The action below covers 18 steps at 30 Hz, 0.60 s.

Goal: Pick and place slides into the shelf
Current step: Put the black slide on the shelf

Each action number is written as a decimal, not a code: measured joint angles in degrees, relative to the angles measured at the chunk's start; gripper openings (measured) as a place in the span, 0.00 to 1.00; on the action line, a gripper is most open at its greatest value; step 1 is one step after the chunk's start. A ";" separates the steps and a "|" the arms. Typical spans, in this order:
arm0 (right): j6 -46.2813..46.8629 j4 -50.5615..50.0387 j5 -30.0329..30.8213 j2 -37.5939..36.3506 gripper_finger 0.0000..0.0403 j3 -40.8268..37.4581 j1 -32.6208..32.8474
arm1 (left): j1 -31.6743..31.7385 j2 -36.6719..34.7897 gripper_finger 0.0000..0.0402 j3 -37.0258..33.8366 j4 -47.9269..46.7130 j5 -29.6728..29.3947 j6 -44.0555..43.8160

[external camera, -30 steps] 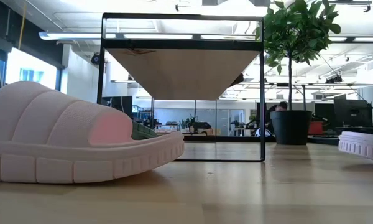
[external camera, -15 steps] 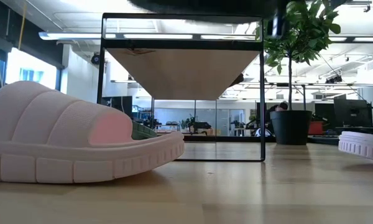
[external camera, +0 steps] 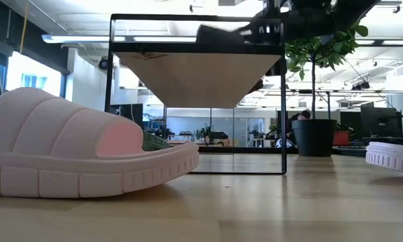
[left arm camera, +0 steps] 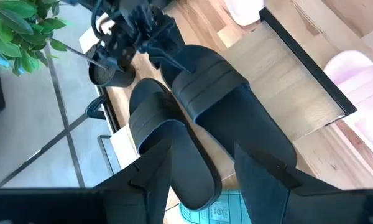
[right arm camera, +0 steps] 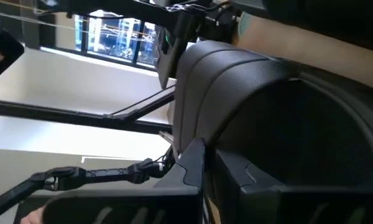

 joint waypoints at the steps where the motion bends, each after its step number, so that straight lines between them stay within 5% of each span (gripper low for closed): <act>1: 0.01 -0.05 -0.11 0.16 0.00 0.00 -0.09 | -0.01 0.02 0.39 -0.01 0.01 0.00 0.00; 18: -0.24 -7.64 9.04 -3.00 0.00 0.00 -2.70 | 0.00 0.02 0.39 0.01 -0.01 0.00 0.66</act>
